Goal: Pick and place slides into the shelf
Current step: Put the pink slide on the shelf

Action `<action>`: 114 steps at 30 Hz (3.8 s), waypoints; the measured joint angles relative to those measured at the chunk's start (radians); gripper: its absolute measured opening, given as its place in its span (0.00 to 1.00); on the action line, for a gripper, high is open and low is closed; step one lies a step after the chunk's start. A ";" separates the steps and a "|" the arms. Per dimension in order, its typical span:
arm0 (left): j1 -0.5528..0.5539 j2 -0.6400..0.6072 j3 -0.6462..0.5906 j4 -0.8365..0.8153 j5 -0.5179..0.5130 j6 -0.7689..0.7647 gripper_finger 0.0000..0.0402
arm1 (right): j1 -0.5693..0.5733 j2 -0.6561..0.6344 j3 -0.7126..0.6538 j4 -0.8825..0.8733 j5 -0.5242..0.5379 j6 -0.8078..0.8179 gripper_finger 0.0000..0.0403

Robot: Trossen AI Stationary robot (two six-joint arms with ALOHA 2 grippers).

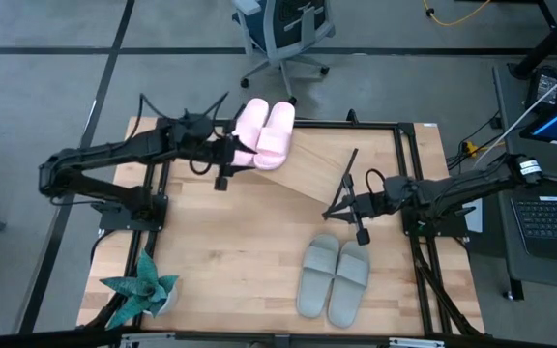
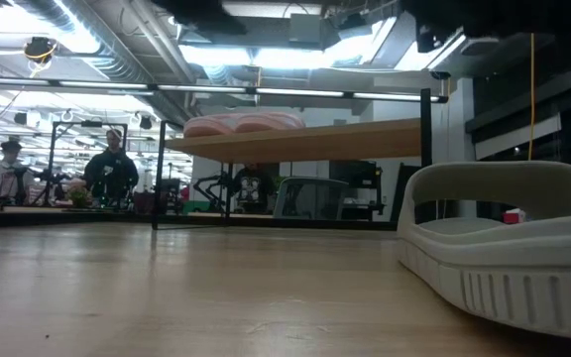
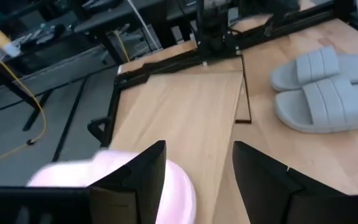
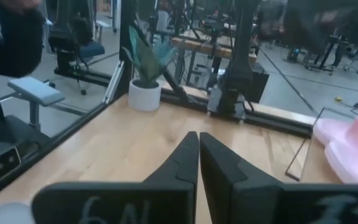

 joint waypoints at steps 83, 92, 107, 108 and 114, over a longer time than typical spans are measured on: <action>-0.218 0.175 -0.262 0.378 -0.603 0.358 0.44 | 0.063 0.122 0.211 -0.270 0.159 -0.102 0.05; -0.178 0.195 -0.261 0.382 -0.548 0.340 0.44 | 0.063 0.122 0.211 -0.270 0.159 -0.099 0.05; -0.180 0.278 -0.262 0.475 -0.696 0.428 0.43 | 0.063 0.122 0.211 -0.277 0.158 -0.091 0.05; -0.179 0.278 -0.262 0.476 -0.696 0.428 0.42 | 0.063 0.122 0.211 -0.280 0.158 -0.089 0.05; -0.182 0.278 -0.262 0.476 -0.690 0.428 0.34 | 0.063 0.122 0.211 -0.284 0.158 -0.074 0.05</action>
